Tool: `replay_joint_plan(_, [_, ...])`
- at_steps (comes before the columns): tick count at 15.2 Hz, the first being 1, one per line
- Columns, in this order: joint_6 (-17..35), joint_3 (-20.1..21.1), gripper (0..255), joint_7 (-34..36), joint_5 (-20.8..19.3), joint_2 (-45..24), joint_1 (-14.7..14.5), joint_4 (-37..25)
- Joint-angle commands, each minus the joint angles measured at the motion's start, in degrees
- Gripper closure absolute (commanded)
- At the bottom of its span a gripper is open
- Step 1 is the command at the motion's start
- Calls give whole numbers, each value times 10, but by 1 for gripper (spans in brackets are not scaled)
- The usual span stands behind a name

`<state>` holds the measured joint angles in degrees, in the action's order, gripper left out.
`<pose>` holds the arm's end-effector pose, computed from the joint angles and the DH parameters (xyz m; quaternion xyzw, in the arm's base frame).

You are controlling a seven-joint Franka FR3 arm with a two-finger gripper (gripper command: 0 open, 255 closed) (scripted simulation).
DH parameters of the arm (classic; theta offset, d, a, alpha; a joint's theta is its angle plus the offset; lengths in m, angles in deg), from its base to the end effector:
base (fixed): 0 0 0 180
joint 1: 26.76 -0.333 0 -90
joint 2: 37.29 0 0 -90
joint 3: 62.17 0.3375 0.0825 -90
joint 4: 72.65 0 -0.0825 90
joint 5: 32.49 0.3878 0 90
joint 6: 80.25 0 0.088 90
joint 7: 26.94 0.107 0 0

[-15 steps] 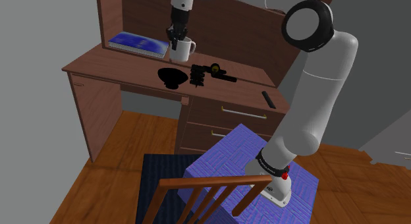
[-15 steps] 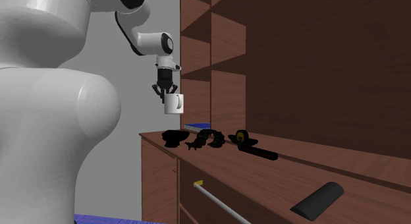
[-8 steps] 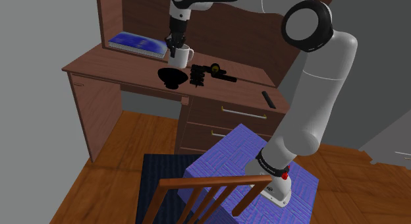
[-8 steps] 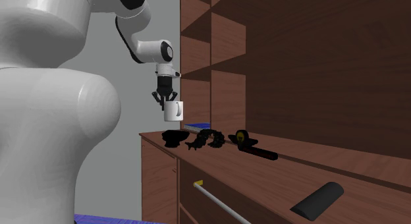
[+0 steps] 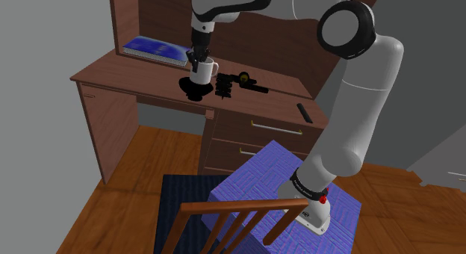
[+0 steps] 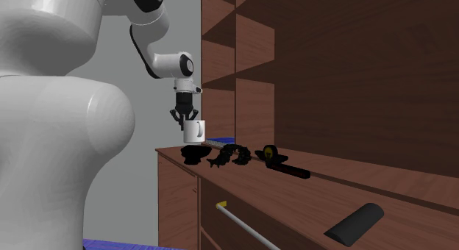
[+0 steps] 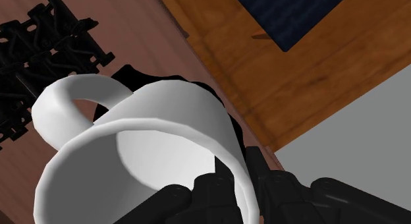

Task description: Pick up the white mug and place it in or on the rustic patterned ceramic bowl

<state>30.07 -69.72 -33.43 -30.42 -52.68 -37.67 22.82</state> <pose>0.6458 0.0482 0.4690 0.9966 0.0818 -0.0035 0.0004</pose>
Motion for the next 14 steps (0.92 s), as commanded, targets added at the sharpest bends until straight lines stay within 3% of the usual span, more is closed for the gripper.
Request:
replay_joint_plan(1, [2,0,255,0,0,0,0,1])
replay_joint_plan(6, [2,0,255,0,0,0,0,1])
replay_joint_plan(7, [2,0,0,0,0,0,0,2])
replay_joint_plan(12, [2,0,0,0,0,0,0,2])
replay_joint_plan(14, [-34,0,0,1,-1,6,0,-29])
